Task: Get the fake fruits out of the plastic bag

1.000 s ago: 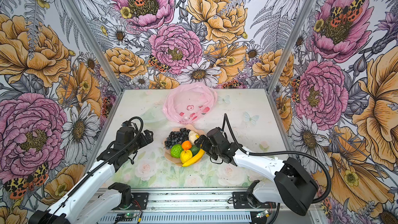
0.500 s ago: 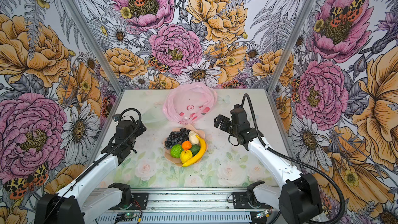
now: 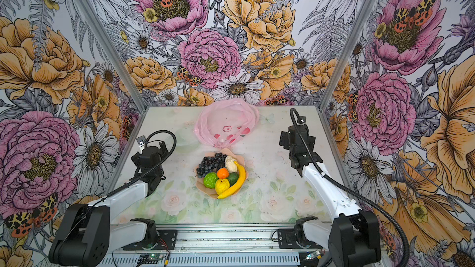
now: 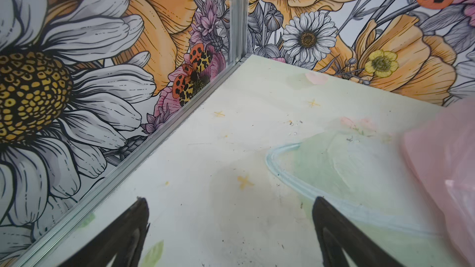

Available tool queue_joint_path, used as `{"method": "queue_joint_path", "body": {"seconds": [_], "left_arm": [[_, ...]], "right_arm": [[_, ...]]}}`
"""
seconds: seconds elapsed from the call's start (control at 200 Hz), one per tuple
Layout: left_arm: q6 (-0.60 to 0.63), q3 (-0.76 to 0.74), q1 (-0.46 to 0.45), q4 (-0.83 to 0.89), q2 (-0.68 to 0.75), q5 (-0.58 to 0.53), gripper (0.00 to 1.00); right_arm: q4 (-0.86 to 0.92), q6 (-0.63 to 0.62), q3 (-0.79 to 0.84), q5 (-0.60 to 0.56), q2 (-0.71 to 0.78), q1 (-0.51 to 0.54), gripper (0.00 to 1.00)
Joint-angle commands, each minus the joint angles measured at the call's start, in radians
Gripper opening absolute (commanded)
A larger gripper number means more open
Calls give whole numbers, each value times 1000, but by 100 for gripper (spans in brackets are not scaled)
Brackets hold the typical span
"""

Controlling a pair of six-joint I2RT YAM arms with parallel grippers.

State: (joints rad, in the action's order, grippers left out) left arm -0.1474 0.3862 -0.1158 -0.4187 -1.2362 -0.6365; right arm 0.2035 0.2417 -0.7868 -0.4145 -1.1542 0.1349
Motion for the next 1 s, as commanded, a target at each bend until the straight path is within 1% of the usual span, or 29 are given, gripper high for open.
{"method": "queue_joint_path", "body": {"seconds": [0.0,0.135,0.26,0.325,0.37,0.395,0.405,0.445,0.46,0.52,0.58,0.641,0.691,0.746,0.866,0.996], "left_arm": [[97,-8,4,-166,-42,31,99],[127,-11,26,-248,-82,136,99],[162,-37,43,-402,-141,236,99],[147,-56,60,-524,-221,286,99],[157,-61,65,-621,-311,331,99],[173,-54,63,-669,-345,326,99],[173,-50,60,-662,-344,320,99],[163,-22,60,-520,-299,340,99],[160,-15,65,-493,-292,350,99],[152,-20,91,-559,-322,394,99],[141,-12,102,-505,-303,412,99],[143,-20,105,-547,-317,417,99],[139,-15,105,-518,-309,417,99],[141,-18,105,-541,-316,419,99],[139,-17,105,-533,-312,419,99],[138,-18,105,-536,-313,417,99]], "right_arm": [[-224,-94,134,-100,15,-35,100],[-370,-112,211,-56,-44,-65,100],[-473,-131,239,26,-105,-87,100],[-527,-146,253,65,-126,-93,100],[-560,-154,262,89,-139,-97,100],[-577,-160,265,100,-146,-101,100],[-584,-163,267,105,-149,-102,100],[-612,-170,276,123,-157,-104,99],[-622,-172,280,131,-159,-106,99],[-669,-184,298,177,-169,-111,100],[-713,-195,311,223,-178,-115,100],[-740,-203,315,268,-191,-118,100],[-768,-211,320,293,-206,-119,100],[-796,-206,326,319,-227,-128,100],[-904,-194,353,375,-289,-147,100],[-939,-192,346,430,-344,-162,99]]}}
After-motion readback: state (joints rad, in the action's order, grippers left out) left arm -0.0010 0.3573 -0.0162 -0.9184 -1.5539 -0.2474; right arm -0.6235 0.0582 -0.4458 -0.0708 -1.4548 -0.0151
